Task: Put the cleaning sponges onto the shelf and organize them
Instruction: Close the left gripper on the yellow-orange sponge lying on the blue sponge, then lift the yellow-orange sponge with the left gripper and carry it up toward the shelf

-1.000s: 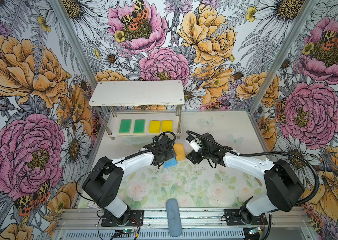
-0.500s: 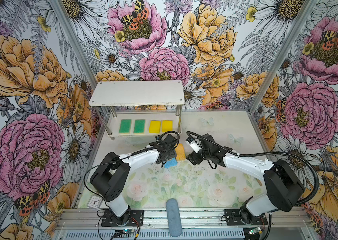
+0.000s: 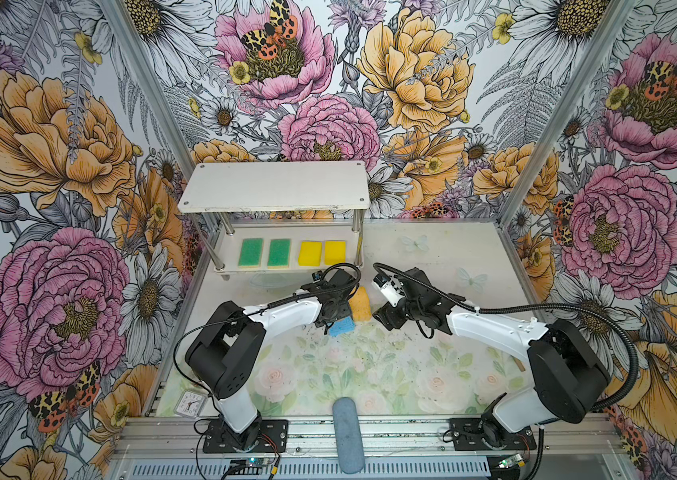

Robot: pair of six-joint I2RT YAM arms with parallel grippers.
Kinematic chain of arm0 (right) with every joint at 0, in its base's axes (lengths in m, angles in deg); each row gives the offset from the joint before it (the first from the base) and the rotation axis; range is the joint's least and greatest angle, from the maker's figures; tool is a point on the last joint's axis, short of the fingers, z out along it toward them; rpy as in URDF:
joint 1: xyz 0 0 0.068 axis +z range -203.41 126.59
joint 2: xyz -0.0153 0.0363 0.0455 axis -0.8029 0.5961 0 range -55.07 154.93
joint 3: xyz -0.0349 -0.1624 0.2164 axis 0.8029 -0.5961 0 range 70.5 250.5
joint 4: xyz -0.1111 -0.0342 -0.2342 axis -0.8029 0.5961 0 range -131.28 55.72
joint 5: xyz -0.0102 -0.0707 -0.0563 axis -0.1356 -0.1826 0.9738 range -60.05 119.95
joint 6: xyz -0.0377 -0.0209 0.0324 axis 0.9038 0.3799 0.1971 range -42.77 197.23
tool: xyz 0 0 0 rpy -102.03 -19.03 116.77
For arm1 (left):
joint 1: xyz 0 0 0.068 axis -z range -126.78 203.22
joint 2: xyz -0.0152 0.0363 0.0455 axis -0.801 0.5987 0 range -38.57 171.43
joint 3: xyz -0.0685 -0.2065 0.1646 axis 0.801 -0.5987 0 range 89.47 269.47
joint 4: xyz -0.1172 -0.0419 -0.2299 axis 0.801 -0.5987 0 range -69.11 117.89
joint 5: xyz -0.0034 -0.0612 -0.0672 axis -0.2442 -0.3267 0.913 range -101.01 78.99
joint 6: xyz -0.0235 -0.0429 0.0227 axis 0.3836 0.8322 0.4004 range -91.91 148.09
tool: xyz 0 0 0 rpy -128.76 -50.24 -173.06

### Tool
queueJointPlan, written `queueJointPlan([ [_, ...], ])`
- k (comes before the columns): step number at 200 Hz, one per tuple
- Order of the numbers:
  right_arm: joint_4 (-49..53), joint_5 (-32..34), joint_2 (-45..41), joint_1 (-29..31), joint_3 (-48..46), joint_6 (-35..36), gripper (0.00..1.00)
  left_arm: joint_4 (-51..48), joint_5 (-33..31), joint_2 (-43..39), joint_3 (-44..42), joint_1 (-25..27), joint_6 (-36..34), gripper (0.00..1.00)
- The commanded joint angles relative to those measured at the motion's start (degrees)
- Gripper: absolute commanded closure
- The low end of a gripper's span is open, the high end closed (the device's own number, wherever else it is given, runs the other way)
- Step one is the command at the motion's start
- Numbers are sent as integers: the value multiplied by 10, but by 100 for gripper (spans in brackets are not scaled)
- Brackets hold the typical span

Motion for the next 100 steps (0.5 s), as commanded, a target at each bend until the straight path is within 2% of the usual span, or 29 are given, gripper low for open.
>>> queueJointPlan([
  [1,-15,8,-8,-1,-5,-9,23,-3,-21,4,13,3,-12,33],
  [100,-14,11,-10,-1,-3,-13,23,-2,-27,0,9,3,-25,46],
])
